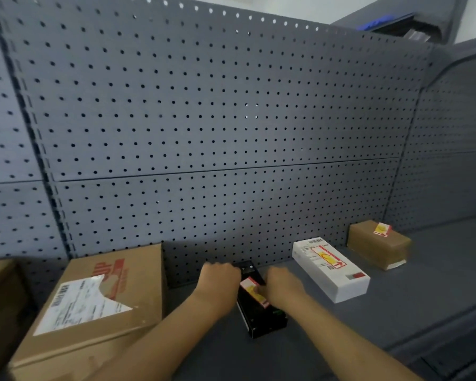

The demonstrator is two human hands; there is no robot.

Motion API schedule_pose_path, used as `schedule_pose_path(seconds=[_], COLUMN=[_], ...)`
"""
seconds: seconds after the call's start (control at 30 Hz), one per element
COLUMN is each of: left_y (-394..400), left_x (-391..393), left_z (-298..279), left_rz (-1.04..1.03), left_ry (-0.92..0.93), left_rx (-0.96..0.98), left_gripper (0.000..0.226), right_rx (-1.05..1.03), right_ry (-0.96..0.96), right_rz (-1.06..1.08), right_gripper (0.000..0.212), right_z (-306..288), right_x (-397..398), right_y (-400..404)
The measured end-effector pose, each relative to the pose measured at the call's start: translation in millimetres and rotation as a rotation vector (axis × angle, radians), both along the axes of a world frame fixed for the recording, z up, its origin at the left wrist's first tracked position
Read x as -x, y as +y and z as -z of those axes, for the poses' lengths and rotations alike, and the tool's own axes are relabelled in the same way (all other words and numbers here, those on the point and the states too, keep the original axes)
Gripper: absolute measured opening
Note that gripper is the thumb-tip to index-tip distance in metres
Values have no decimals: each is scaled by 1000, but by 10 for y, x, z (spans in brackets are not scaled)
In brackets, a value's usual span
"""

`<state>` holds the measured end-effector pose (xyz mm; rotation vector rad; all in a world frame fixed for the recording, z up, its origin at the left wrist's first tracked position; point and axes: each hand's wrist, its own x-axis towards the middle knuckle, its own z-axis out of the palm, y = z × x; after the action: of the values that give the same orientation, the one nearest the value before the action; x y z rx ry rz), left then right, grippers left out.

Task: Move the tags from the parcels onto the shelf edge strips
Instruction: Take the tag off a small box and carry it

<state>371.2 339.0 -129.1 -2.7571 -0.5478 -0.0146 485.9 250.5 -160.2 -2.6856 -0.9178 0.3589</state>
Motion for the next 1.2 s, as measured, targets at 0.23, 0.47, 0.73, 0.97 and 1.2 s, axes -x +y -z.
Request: schedule_pose_path(seconds=[0.23,0.47,0.73,0.97,1.2], left_y=[13,-86,-184,-477,-583], left_x=[-21,-21,301,1043,2438], left_z=[97,41,-335,-632,-761], left_rz=[49,66,-71,-251,-552], left_ry=[21,-21,-157,-359,-360], left_rx=[-1,-7,-72,75,25], left_gripper=[26,22,18,25,26], right_rx=[11,-60,-186,-478,-649], right_ry=[66,-99,-191,-207,-221], right_rz=[95,92,-98,-309,-588], right_gripper=[24,17,14,14,14], right_z=[82,-8,-324,-602,-846], right_x=[-84,-62,264,825,2033], right_y=[44,-62,-101,-219,47])
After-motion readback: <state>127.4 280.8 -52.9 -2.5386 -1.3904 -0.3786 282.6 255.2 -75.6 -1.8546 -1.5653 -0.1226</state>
